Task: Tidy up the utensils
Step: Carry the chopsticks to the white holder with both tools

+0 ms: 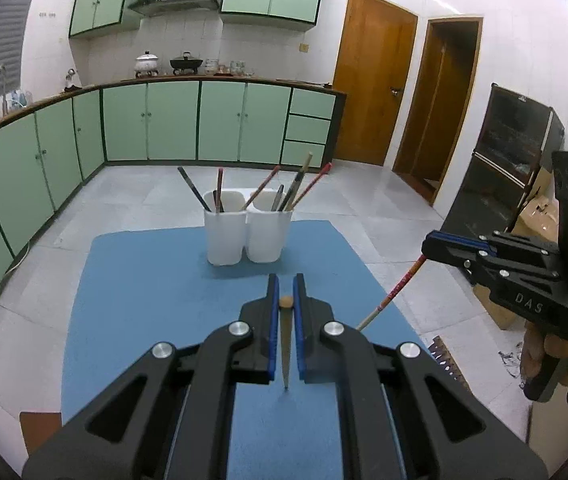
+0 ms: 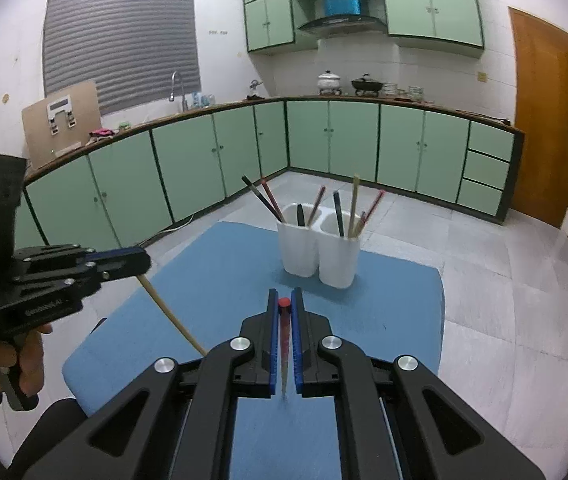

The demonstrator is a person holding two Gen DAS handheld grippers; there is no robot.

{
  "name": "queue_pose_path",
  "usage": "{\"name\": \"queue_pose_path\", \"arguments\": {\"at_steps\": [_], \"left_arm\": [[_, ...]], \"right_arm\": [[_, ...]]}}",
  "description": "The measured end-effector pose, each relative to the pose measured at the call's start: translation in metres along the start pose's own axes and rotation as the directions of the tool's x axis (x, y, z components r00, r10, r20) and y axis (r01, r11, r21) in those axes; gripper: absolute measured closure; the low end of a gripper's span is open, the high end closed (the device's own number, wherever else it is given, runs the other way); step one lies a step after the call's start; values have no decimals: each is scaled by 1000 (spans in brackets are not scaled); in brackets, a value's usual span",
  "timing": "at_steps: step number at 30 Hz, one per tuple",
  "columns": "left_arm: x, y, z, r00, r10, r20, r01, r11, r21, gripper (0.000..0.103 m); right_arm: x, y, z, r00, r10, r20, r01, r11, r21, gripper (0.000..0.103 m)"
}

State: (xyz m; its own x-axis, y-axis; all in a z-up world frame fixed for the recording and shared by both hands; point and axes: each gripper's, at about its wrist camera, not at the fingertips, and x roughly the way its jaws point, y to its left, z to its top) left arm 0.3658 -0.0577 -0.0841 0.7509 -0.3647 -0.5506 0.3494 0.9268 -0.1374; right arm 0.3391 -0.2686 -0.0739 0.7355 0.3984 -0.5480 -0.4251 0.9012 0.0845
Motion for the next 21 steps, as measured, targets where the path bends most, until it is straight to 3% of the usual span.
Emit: {"name": "queue_pose_path", "arguments": {"at_steps": [5,17,21], "left_arm": [[0,8,38,1000,-2,19,1,1000,28,97],[-10,13,184,980,37,193,-49,997,56,97],[2,16,221,972,64,227,-79,995,55,97]], "right_arm": [[2,7,35,1000,4,5,-3,999,-48,97],[-3,12,187,993,-11,120,22,996,-91,97],[13,6,229,989,-58,139,74,991,-109,97]]}}
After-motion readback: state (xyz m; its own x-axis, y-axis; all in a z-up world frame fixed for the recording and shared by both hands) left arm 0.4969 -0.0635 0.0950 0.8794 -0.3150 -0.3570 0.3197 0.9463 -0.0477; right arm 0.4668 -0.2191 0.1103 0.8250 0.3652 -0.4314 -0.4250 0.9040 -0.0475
